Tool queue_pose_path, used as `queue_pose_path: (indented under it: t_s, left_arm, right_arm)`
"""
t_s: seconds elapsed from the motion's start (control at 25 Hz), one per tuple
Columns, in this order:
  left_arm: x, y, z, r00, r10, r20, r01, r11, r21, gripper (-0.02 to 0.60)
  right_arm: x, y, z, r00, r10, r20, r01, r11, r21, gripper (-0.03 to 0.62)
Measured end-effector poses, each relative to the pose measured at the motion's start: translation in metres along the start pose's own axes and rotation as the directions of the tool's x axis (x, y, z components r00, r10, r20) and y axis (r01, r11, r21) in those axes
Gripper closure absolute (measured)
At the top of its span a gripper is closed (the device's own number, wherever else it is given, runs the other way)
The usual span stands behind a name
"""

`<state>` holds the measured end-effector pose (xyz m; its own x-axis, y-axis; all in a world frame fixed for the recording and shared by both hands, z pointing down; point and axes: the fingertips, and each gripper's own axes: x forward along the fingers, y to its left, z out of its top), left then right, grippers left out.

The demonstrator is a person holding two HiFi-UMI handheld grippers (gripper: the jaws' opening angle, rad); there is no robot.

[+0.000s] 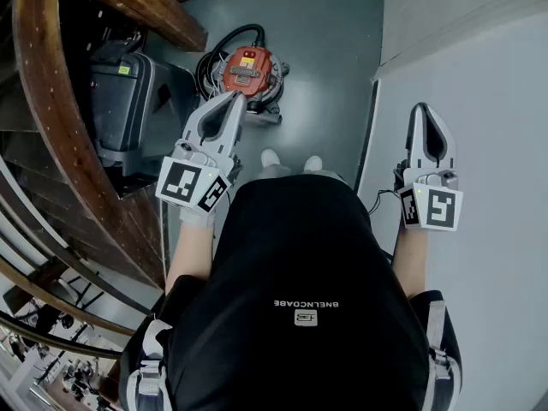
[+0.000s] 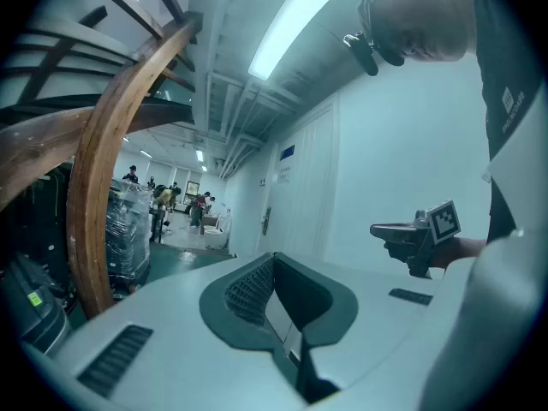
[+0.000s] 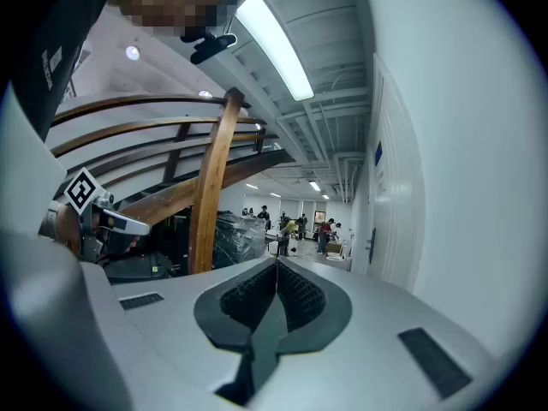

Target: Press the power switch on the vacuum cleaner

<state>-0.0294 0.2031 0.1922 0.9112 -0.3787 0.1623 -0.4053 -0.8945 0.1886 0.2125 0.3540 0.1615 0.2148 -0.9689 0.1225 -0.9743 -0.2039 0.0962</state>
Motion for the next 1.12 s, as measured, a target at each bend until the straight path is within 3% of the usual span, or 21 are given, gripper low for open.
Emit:
queue_pose_path:
  t_s: [0.36, 0.64, 0.96, 1.12]
  left_arm:
    - [-0.004, 0.036, 0.0, 1.0, -0.001, 0.003, 0.001, 1.0, -0.016, 0.568]
    - [-0.02, 0.08, -0.002, 1.0, 0.014, 0.007, -0.014, 0.999, -0.041, 0.568]
    - [-0.049, 0.136, -0.015, 0.999, 0.032, 0.0, -0.032, 0.996, -0.079, 0.568]
    - [-0.055, 0.153, -0.02, 0.997, 0.075, 0.001, -0.075, 0.993, -0.095, 0.568]
  right_arm:
    - [0.029, 0.025, -0.001, 1.0, 0.011, -0.014, -0.011, 1.0, 0.011, 0.568]
    - [0.058, 0.054, -0.003, 0.999, 0.018, -0.03, -0.016, 0.997, 0.076, 0.568]
    - [0.101, 0.11, 0.012, 0.997, 0.055, -0.053, -0.053, 0.998, 0.029, 0.568]
    - [0.125, 0.116, 0.016, 0.995, 0.087, -0.054, -0.087, 0.996, -0.008, 0.568]
